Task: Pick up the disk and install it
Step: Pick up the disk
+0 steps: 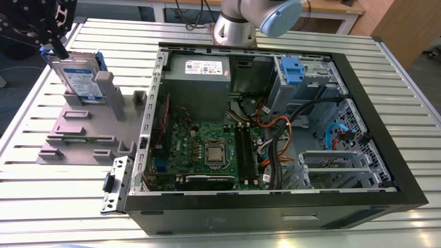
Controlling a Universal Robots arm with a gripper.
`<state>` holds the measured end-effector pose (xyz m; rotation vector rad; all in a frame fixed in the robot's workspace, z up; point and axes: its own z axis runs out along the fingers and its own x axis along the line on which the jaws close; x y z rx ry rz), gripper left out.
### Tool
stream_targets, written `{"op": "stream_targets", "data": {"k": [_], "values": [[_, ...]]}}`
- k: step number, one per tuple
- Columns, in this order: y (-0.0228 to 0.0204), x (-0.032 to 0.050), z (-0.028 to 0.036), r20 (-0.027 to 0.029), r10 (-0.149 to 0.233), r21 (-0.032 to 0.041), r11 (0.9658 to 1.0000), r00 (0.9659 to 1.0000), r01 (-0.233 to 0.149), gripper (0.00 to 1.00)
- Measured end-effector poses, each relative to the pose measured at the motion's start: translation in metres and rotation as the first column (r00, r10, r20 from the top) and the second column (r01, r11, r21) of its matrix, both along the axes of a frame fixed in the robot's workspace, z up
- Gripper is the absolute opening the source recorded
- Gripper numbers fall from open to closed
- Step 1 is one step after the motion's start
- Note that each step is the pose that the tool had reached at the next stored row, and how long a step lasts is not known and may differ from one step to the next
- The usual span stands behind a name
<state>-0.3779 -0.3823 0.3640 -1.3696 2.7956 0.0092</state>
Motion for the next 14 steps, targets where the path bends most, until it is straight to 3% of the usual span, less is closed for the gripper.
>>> {"op": "stream_targets", "data": {"k": [14], "values": [[0.0000,0.0000,0.0000,0.0000,0.010,0.0000,1.0000,1.0000,-0.010,0.11]]}}
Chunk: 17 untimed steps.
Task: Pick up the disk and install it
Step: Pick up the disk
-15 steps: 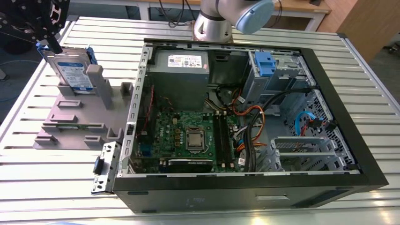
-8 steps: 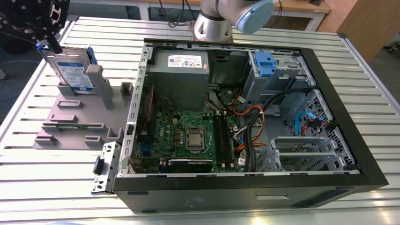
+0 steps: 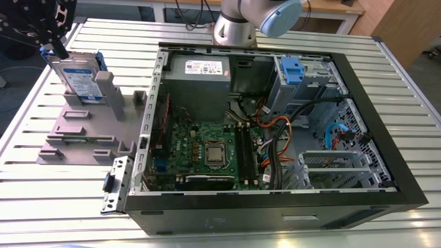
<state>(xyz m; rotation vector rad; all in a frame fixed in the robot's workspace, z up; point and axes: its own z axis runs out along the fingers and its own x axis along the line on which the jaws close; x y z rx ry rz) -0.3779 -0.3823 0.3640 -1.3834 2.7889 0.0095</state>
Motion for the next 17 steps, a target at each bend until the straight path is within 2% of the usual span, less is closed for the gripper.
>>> {"op": "stream_targets", "data": {"k": [17], "values": [[0.0000,0.0000,0.0000,0.0000,0.012,0.0000,0.9999,0.9999,-0.012,0.11]]}}
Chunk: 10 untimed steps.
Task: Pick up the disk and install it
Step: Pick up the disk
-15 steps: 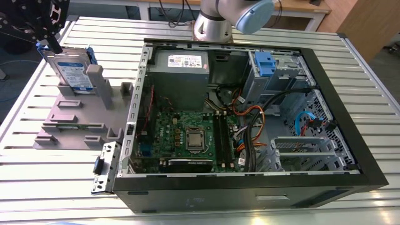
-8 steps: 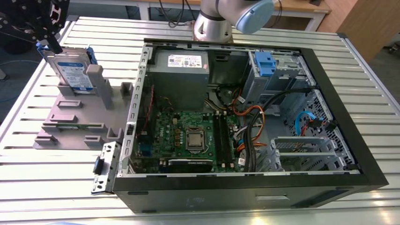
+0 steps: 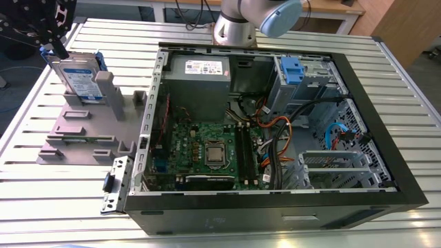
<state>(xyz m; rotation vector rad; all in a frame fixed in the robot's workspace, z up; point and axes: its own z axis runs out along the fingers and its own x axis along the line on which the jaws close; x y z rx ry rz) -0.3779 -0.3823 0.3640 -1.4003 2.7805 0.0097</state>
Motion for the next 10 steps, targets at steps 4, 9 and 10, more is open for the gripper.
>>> {"op": "stream_targets", "data": {"k": [4,9,10], "values": [[0.0000,0.0000,0.0000,0.0000,0.003,0.0000,1.0000,1.0000,-0.003,0.11],[0.0000,0.0000,0.0000,0.0000,0.006,0.0000,1.0000,1.0000,-0.006,0.11],[0.0000,0.0000,0.0000,0.0000,0.007,0.0000,1.0000,1.0000,-0.007,0.11]]}}
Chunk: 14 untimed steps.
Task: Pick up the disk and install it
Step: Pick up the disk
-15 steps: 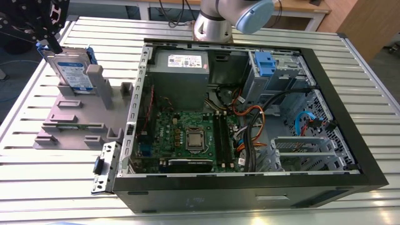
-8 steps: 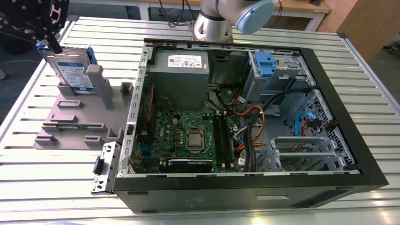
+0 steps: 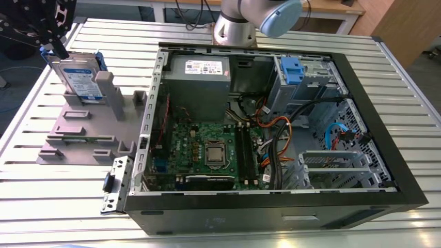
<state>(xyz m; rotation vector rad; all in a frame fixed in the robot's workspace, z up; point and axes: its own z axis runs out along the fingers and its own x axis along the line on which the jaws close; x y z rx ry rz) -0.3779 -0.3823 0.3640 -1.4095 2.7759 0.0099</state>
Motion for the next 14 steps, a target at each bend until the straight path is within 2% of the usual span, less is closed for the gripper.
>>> {"op": "stream_targets", "data": {"k": [14], "values": [[0.0000,0.0000,0.0000,0.0000,0.009,-0.0001,1.0000,1.0000,-0.009,0.11]]}}
